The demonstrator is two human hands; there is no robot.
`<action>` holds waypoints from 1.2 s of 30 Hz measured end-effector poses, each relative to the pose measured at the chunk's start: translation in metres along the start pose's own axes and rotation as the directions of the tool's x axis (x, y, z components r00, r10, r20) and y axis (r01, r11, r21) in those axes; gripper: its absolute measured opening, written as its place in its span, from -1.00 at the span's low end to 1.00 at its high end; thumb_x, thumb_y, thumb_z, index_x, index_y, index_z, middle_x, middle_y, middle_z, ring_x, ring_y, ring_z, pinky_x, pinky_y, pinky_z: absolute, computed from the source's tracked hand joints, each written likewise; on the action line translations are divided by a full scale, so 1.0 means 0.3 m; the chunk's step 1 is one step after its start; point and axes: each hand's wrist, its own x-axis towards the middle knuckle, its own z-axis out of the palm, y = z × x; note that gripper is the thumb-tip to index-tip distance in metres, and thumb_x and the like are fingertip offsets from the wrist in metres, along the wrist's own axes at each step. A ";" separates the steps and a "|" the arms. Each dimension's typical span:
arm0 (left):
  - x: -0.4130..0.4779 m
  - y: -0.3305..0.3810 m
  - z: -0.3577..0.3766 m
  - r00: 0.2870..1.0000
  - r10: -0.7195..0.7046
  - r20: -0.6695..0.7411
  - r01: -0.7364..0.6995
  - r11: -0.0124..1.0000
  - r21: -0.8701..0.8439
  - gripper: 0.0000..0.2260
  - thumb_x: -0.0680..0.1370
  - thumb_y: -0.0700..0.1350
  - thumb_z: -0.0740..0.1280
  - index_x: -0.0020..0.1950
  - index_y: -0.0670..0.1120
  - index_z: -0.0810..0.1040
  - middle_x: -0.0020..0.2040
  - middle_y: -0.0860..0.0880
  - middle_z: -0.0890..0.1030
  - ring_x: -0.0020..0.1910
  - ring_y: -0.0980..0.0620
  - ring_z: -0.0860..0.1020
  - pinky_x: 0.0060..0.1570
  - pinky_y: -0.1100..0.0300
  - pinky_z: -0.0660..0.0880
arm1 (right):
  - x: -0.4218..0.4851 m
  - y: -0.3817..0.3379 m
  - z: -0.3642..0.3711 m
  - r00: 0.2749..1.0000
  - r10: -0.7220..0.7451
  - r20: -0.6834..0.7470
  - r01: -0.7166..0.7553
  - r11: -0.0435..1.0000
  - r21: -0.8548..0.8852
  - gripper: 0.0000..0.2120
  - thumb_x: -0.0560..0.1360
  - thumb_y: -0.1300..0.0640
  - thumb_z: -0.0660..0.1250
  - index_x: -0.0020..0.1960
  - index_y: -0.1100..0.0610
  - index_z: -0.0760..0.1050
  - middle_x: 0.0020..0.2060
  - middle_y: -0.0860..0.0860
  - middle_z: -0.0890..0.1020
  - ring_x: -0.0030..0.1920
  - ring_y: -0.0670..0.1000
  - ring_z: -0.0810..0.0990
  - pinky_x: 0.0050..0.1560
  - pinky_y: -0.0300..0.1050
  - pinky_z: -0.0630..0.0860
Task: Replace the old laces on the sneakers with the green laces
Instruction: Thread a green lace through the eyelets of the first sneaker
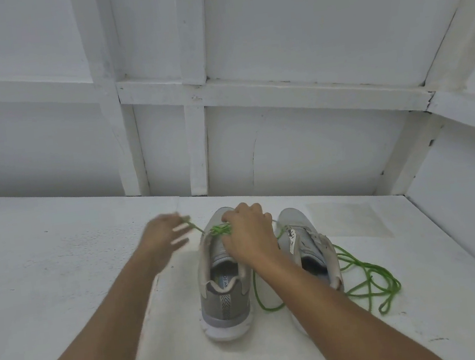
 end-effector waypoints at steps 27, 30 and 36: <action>0.020 0.094 0.051 0.919 0.089 0.384 -0.391 0.094 0.916 -0.63 0.62 -0.09 0.25 0.44 0.02 0.39 -0.13 -0.01 0.68 0.02 0.00 0.61 0.00 0.19 0.47 | -0.177 0.041 0.017 0.930 0.349 0.113 -0.337 0.687 0.644 -0.85 0.55 0.00 0.33 -0.01 0.08 0.47 -0.01 0.00 0.58 -0.16 -0.09 0.48 -0.38 -0.51 0.33; 0.029 0.024 0.050 0.921 0.054 0.386 -0.387 0.016 0.922 -0.83 0.60 -0.11 0.23 -0.02 0.02 0.62 -0.10 -0.02 0.66 -0.09 0.00 0.59 -0.07 0.18 0.50 | -0.178 0.045 0.022 0.931 0.348 0.107 -0.332 0.690 0.643 -0.85 0.55 0.00 0.34 -0.01 0.07 0.46 -0.01 0.00 0.58 -0.15 -0.08 0.49 -0.38 -0.50 0.32; 0.060 0.212 -0.009 0.913 0.305 0.270 -0.292 0.027 0.956 -0.81 0.60 -0.17 0.16 0.02 -0.06 0.57 -0.03 -0.02 0.57 -0.01 -0.07 0.52 -0.07 0.14 0.43 | -0.179 0.047 0.032 0.932 0.349 0.102 -0.328 0.685 0.650 -0.82 0.55 -0.01 0.33 0.03 0.09 0.48 -0.01 -0.01 0.57 -0.11 -0.07 0.51 -0.36 -0.48 0.31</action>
